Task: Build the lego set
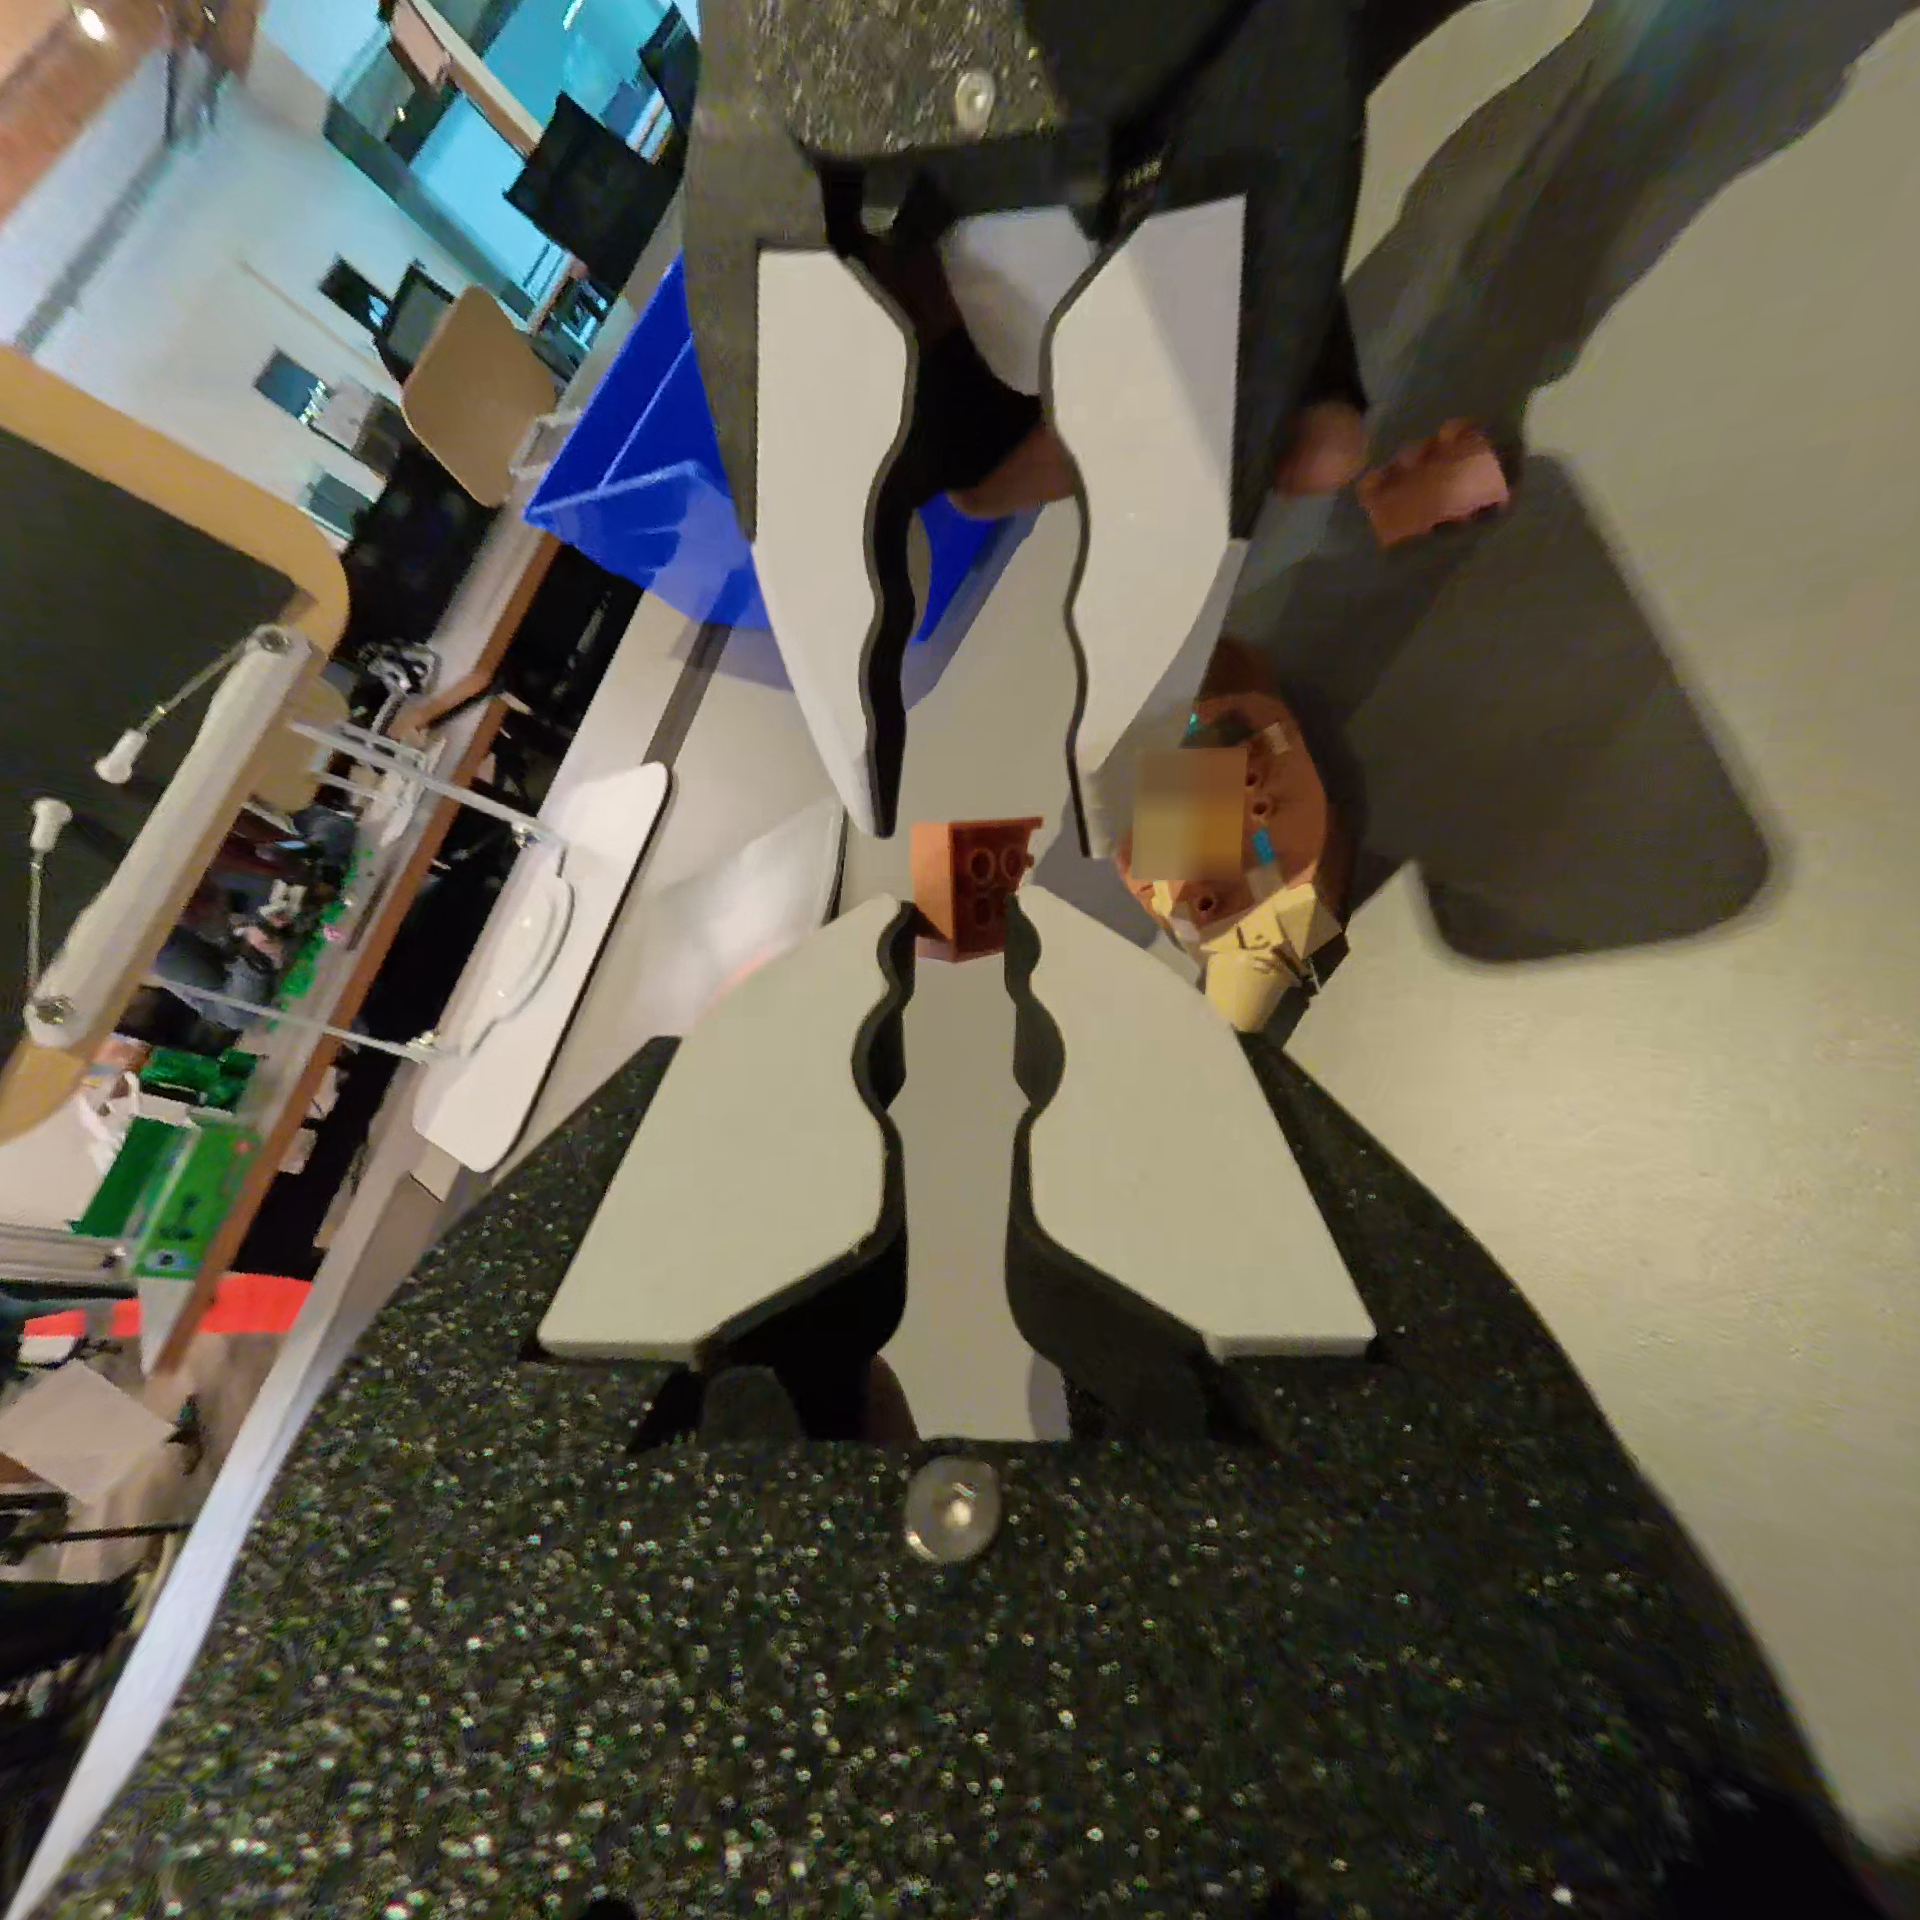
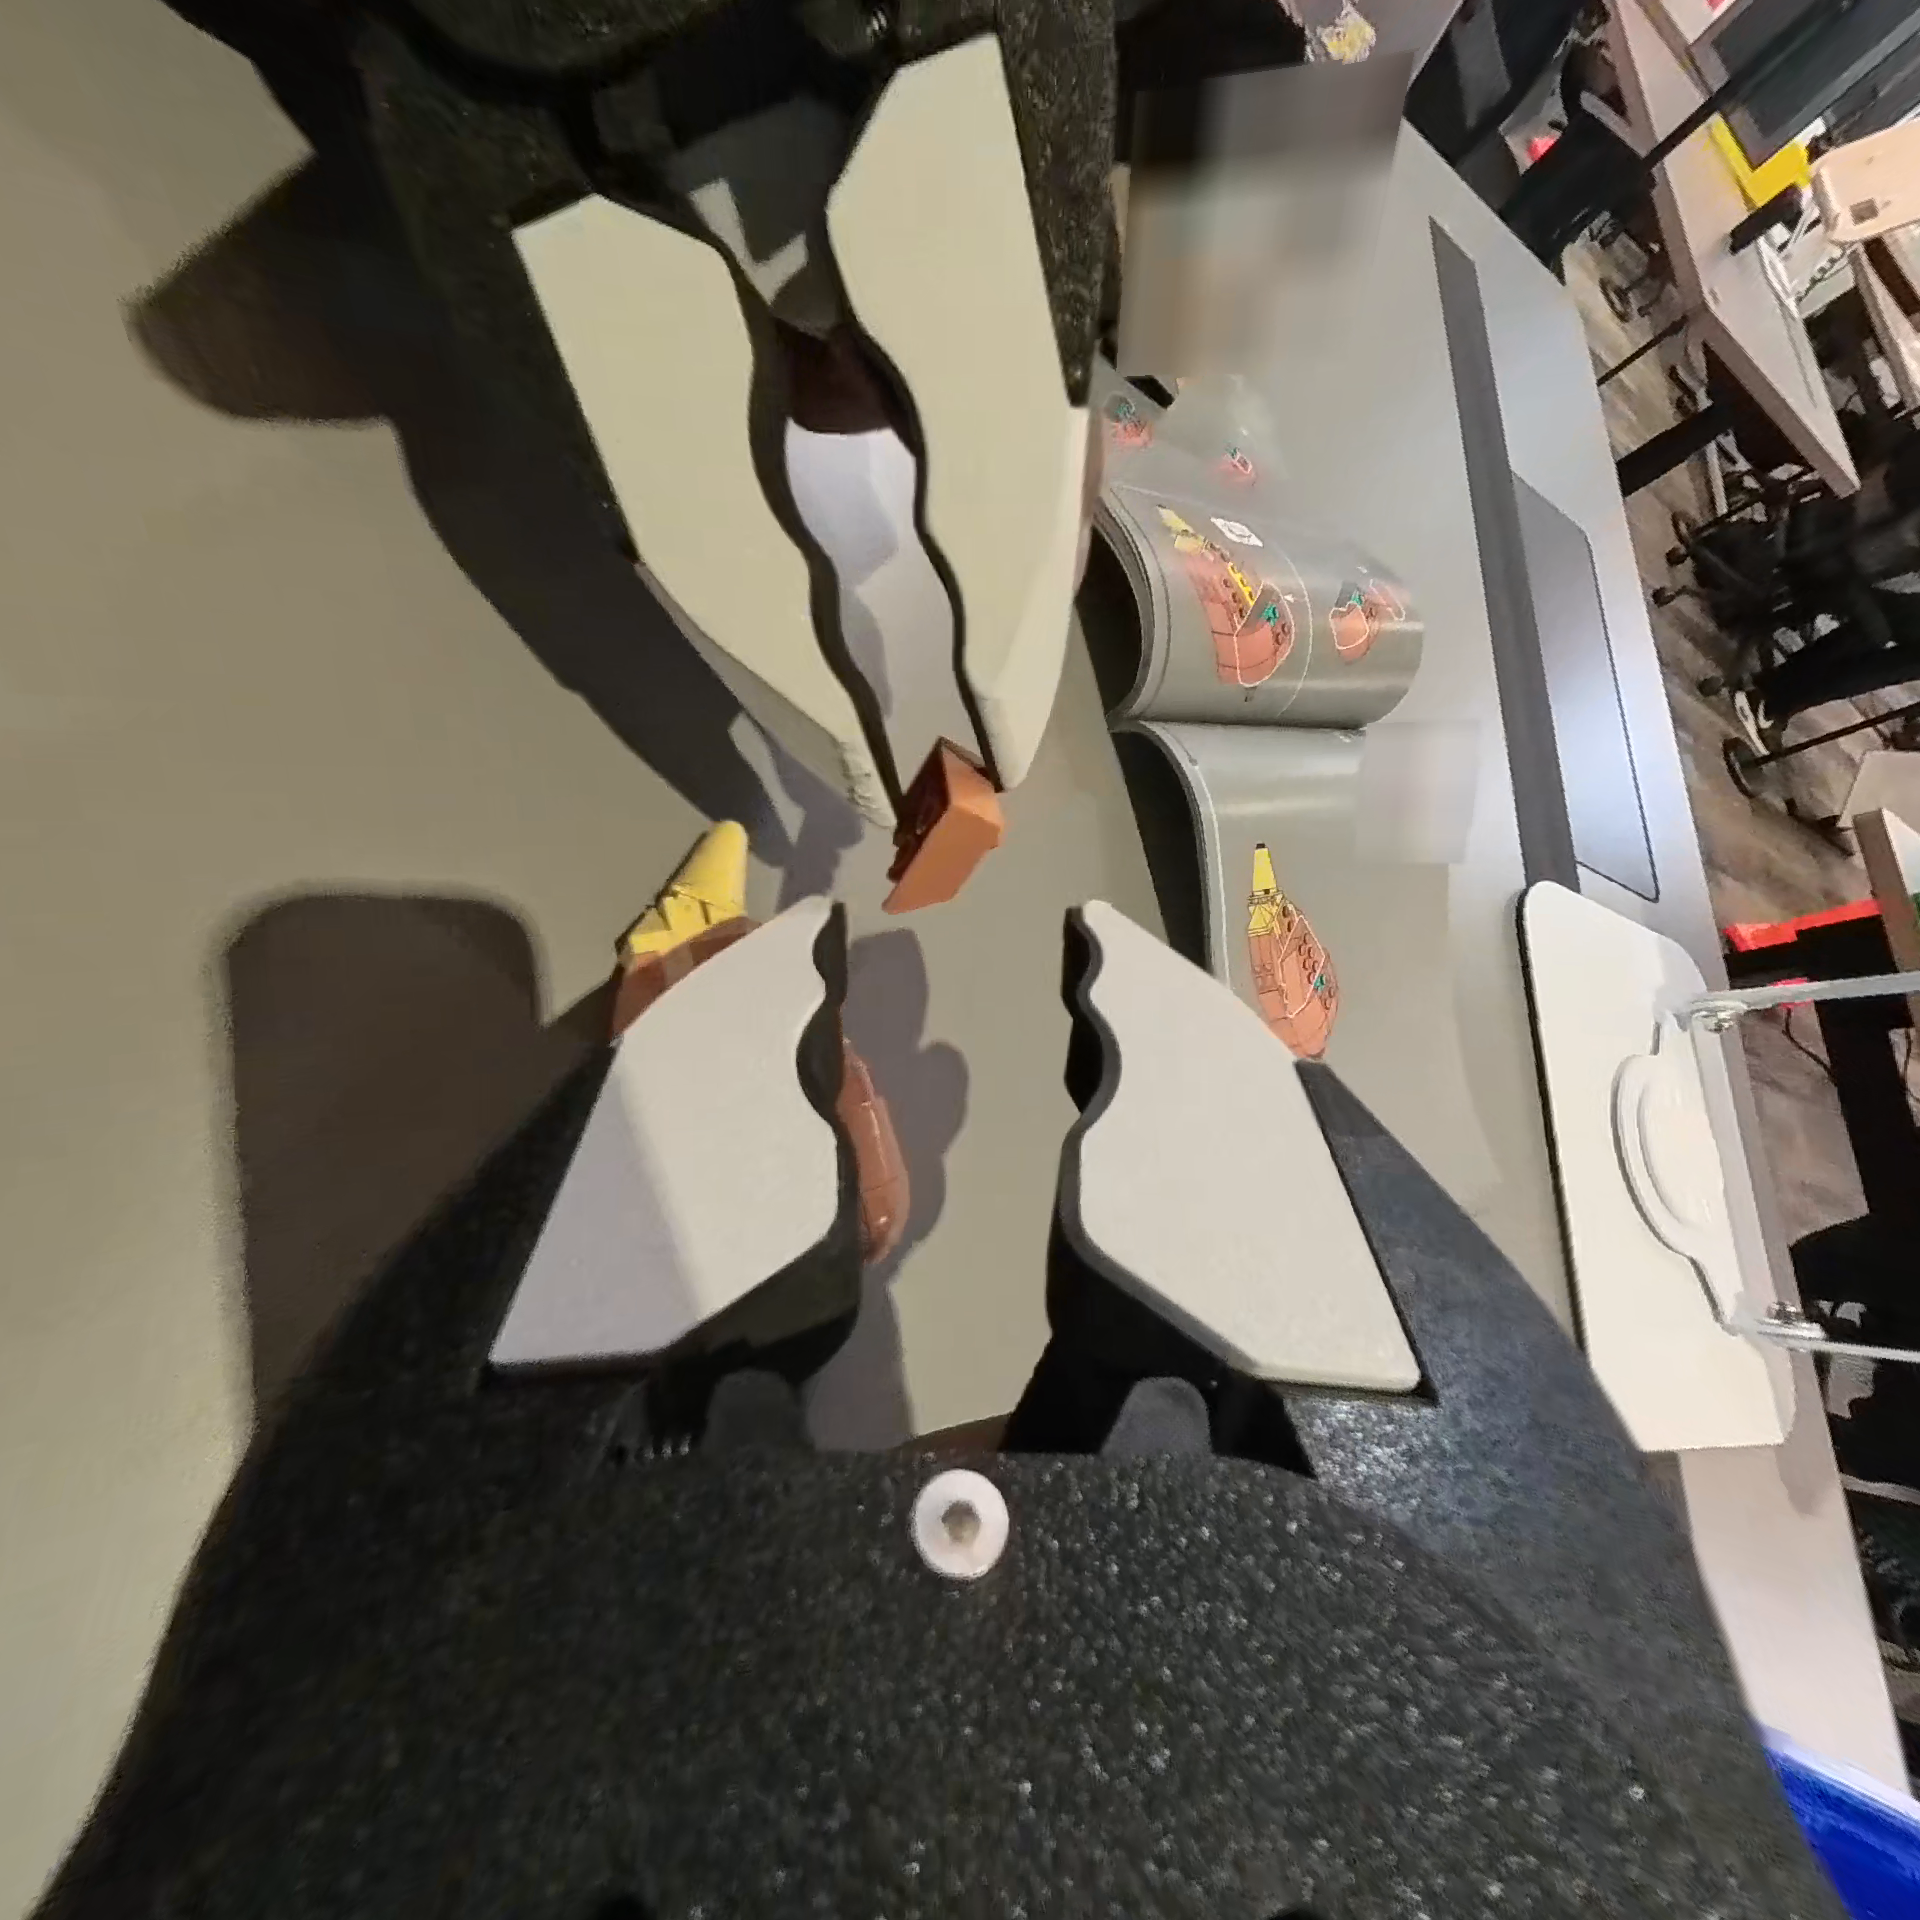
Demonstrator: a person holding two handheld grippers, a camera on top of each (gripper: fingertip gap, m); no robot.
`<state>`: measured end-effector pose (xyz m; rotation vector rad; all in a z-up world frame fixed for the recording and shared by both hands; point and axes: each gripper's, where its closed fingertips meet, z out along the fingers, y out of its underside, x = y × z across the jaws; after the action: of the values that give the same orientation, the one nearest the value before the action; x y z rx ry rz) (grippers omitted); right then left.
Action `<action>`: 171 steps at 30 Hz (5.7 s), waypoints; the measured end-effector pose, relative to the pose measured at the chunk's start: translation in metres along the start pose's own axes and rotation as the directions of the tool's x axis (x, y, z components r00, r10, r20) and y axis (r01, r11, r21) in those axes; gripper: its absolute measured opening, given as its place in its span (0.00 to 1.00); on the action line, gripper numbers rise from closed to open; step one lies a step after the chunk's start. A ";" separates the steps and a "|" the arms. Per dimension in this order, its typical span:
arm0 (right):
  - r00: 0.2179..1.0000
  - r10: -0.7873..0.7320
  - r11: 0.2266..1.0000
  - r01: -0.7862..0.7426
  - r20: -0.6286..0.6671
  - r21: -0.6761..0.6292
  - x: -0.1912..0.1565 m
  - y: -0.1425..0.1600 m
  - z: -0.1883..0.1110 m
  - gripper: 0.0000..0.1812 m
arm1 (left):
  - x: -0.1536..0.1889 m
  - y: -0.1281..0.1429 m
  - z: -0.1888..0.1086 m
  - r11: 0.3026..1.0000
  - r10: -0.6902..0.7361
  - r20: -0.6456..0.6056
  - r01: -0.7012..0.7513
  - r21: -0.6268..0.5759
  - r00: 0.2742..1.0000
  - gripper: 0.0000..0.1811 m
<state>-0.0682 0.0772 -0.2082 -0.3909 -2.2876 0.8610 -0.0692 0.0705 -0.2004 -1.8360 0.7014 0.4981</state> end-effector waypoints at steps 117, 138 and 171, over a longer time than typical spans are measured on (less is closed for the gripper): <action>0.992 0.119 0.992 -0.120 0.038 0.033 -0.021 0.027 0.011 0.30 | 0.018 0.006 0.011 0.795 -0.606 -0.222 0.570 -0.206 0.764 0.18; 0.992 0.123 0.991 -0.125 0.036 0.047 -0.021 0.025 0.010 0.30 | 0.019 0.010 0.010 0.800 -0.596 -0.206 0.553 -0.234 0.776 0.05; 0.987 0.139 0.988 -0.145 0.086 0.062 -0.023 0.024 0.009 0.29 | 0.015 0.030 -0.001 0.878 -0.468 -0.250 0.413 -0.242 0.848 0.13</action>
<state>-0.0556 0.0798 -0.2407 -0.5023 -2.3194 1.0402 -0.0778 0.0577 -0.2303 -2.1915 0.4120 -0.0315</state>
